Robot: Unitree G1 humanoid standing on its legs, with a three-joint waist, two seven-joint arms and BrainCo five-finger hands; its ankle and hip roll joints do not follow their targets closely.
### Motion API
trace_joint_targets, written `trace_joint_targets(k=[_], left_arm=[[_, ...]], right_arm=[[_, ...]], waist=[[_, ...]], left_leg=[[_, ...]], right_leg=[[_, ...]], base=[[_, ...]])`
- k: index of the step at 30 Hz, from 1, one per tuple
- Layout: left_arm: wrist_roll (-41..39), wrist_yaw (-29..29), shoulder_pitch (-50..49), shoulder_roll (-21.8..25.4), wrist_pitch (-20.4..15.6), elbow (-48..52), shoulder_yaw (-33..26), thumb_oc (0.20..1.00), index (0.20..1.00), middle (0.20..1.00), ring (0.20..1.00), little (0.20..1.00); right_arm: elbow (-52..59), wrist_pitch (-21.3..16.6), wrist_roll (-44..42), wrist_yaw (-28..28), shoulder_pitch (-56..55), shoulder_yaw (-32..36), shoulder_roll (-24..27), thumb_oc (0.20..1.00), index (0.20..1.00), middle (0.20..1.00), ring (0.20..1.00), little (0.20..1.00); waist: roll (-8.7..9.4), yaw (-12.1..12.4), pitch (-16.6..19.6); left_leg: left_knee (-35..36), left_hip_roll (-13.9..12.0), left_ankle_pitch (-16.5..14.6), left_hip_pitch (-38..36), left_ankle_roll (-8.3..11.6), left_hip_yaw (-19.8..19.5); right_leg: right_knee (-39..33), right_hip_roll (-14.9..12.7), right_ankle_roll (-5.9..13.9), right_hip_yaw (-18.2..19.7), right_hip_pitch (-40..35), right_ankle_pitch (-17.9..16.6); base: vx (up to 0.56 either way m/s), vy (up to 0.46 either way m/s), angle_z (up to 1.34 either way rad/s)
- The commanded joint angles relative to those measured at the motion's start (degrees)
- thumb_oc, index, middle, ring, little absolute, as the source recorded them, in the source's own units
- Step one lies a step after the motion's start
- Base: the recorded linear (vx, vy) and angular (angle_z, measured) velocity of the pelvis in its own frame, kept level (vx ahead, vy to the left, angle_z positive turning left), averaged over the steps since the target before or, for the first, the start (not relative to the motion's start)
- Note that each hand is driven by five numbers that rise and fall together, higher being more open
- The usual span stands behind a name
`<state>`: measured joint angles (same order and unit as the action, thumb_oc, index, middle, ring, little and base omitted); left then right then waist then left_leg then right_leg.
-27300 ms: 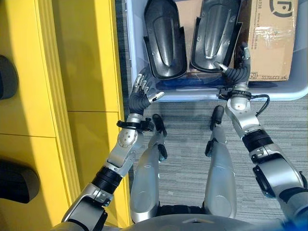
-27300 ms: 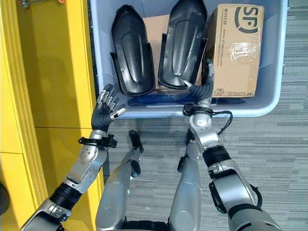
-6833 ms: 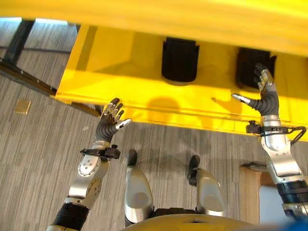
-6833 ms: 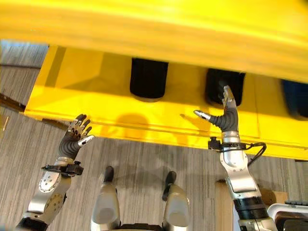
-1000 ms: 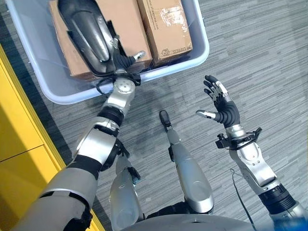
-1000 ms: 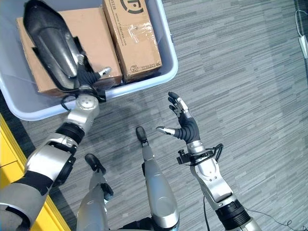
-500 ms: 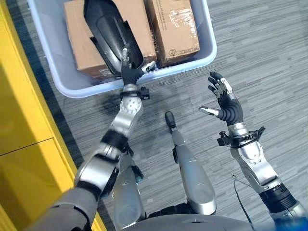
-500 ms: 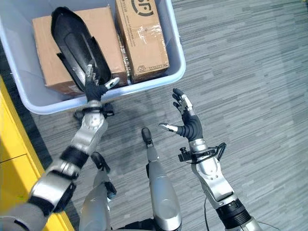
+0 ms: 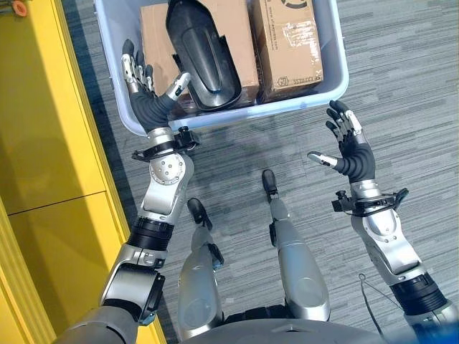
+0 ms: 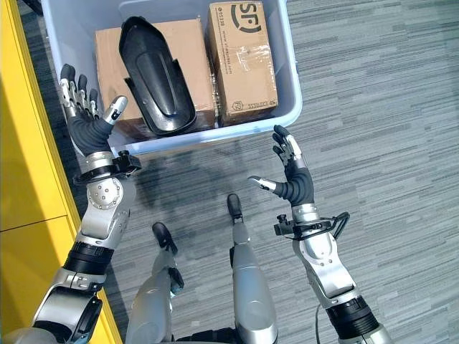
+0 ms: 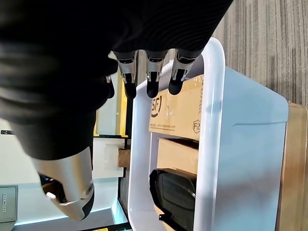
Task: Move parts from the plastic box to the shelf.
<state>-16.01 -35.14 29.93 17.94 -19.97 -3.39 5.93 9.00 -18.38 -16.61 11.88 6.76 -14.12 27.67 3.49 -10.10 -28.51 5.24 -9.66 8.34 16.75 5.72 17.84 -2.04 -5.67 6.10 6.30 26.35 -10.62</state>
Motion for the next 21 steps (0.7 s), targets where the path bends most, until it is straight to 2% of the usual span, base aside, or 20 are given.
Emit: trace_joint_targets(k=[1, 5, 8, 12, 21], left_arm=[[4.52, -2.10, 2.46, 0.72, -3.56, -1.57, -2.16, 1.000, 1.000, 1.000, 1.000, 1.000], [3.22, -2.61, 4.72, -0.20, -3.19, -4.79, -1.21, 1.000, 1.000, 1.000, 1.000, 1.000], [0.57, -4.16, 8.20, -1.40, -1.52, -13.45, -0.07, 1.000, 1.000, 1.000, 1.000, 1.000], [-2.80, -4.93, 10.49, -1.06, -1.45, -19.54, -0.51, 1.000, 1.000, 1.000, 1.000, 1.000], [-4.70, -5.45, 11.98, -0.87, -0.29, -27.35, -0.73, 1.000, 1.000, 1.000, 1.000, 1.000]], right_arm=[[2.62, -2.72, 0.70, 0.09, -2.35, 2.98, -0.49, 1.000, 1.000, 1.000, 1.000, 1.000], [2.44, -2.63, 0.80, 0.45, -1.87, 2.54, -0.35, 1.000, 1.000, 1.000, 1.000, 1.000], [1.70, -2.25, 0.99, 1.35, -1.01, 1.41, -0.37, 1.000, 1.000, 1.000, 1.000, 1.000], [1.40, -2.01, 0.45, 1.67, -0.70, 0.50, -0.25, 1.000, 1.000, 1.000, 1.000, 1.000], [1.64, -2.19, -0.41, 1.35, -1.01, -0.41, 0.43, 1.000, 1.000, 1.000, 1.000, 1.000]], waist=[[0.85, -0.53, 2.89], [1.04, -0.84, 2.69], [1.49, -1.38, 2.38], [2.05, -2.02, 2.24], [2.53, -2.55, 2.25]], left_leg=[[-2.06, -4.48, -3.20, -5.39, 2.97, -3.09], [-1.62, -4.56, -3.03, -5.41, 2.95, -3.04], [-1.35, -4.74, -2.59, -5.27, 2.98, -2.90], [-1.36, -4.98, -2.32, -5.16, 3.13, -2.40], [-1.39, -5.17, -2.14, -5.25, 3.28, -2.08]], right_leg=[[3.94, -4.55, 5.19, -3.09, -1.46, 2.59], [3.96, -4.46, 5.11, -3.08, -1.20, 2.55], [4.21, -3.97, 5.02, -2.85, -0.38, 2.46], [4.53, -3.33, 4.91, -2.39, 0.38, 2.47], [4.95, -2.79, 4.77, -2.13, 1.05, 2.66]], base=[[0.00, 0.000, 0.00], [0.00, 0.000, 0.00], [0.00, 0.000, 0.00], [0.01, 0.006, -0.04], [0.00, 0.001, -0.02]])
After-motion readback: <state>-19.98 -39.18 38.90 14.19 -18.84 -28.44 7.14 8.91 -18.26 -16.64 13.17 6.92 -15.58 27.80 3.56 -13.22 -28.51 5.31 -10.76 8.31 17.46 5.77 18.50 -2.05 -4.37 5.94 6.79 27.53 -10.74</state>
